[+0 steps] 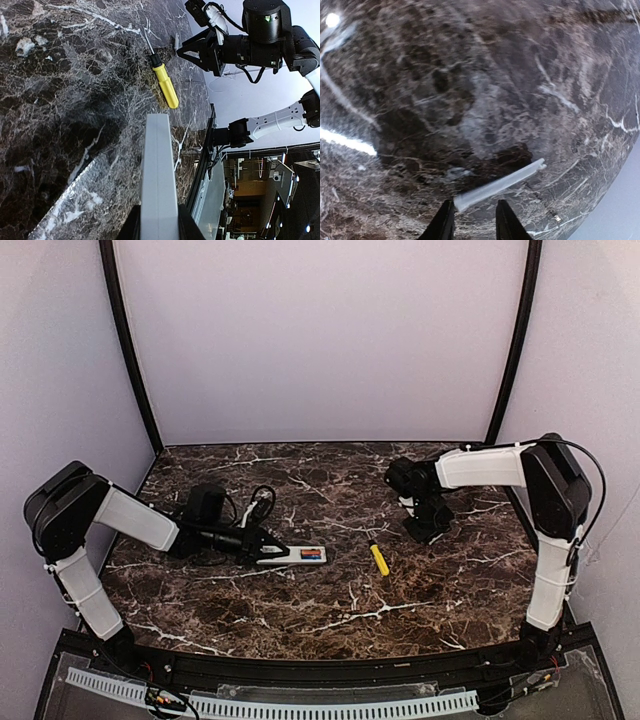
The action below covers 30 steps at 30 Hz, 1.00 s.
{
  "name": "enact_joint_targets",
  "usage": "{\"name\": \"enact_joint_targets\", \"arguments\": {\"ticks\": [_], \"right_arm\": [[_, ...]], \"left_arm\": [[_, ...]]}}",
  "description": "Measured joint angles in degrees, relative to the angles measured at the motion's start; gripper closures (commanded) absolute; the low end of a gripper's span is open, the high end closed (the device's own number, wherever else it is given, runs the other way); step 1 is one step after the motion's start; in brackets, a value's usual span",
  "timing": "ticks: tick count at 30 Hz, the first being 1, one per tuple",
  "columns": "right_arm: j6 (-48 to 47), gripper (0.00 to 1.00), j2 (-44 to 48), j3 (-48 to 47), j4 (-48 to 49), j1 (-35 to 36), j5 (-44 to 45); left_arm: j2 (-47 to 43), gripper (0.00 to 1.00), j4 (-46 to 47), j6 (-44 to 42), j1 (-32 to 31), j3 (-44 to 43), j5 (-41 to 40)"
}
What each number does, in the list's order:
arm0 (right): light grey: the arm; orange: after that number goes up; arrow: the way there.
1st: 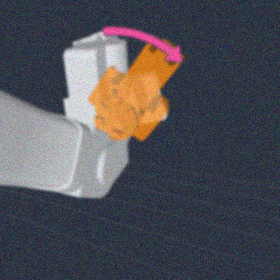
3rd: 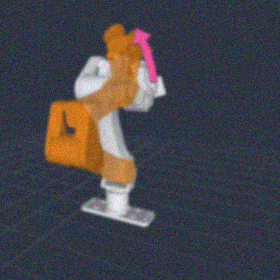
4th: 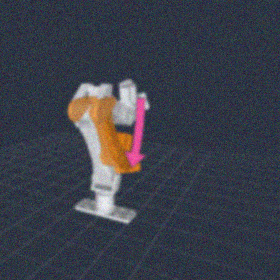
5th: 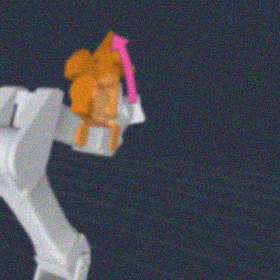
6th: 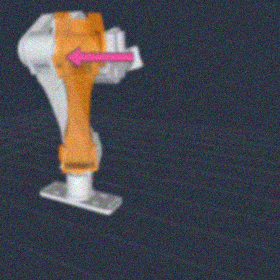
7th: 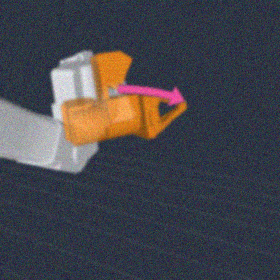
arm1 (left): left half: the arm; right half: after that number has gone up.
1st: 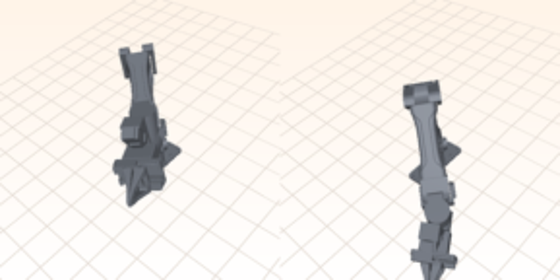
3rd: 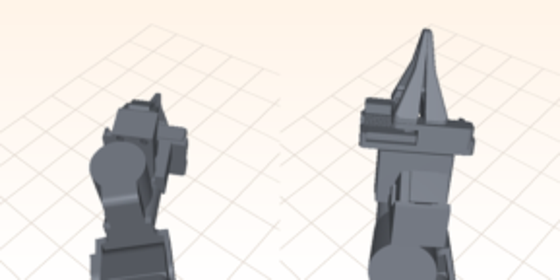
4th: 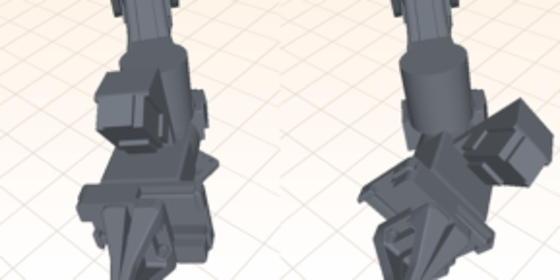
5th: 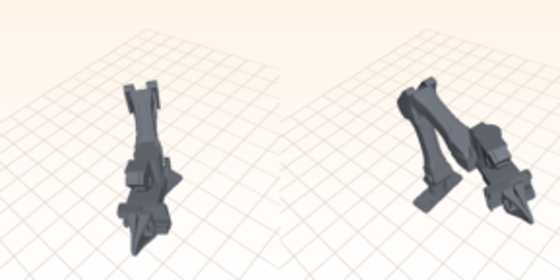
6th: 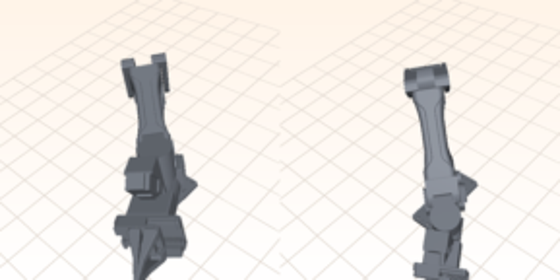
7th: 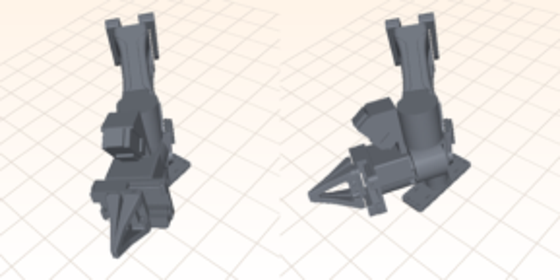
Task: Unload the batteries from the remote control
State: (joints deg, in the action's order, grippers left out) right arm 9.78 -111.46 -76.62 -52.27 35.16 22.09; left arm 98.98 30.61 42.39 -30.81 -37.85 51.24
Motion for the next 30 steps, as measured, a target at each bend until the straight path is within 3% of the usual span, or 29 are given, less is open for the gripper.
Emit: {"name": "enact_joint_targets", "arguments": {"ticks": [8,12,19,30], "right_arm": [[-0.98,0.43,0.09,0.00,0.59,0.44,-7.30],[-1.46,0.36,1.20,-0.02,1.29,0.44,-11.93],[-2.08,0.35,6.78,-0.02,2.95,0.44,-21.24],[-0.85,0.42,9.09,1.84,8.68,0.72,-34.42]], "left_arm": [[0.26,1.00,-0.39,-0.28,0.00,0.11,-0.13],[0.52,0.99,-0.44,-0.57,0.00,0.13,-0.17],[0.94,1.00,-0.52,-0.81,-0.22,0.66,-0.83],[1.25,0.97,-1.86,-0.81,-3.06,0.72,-3.50]]}}
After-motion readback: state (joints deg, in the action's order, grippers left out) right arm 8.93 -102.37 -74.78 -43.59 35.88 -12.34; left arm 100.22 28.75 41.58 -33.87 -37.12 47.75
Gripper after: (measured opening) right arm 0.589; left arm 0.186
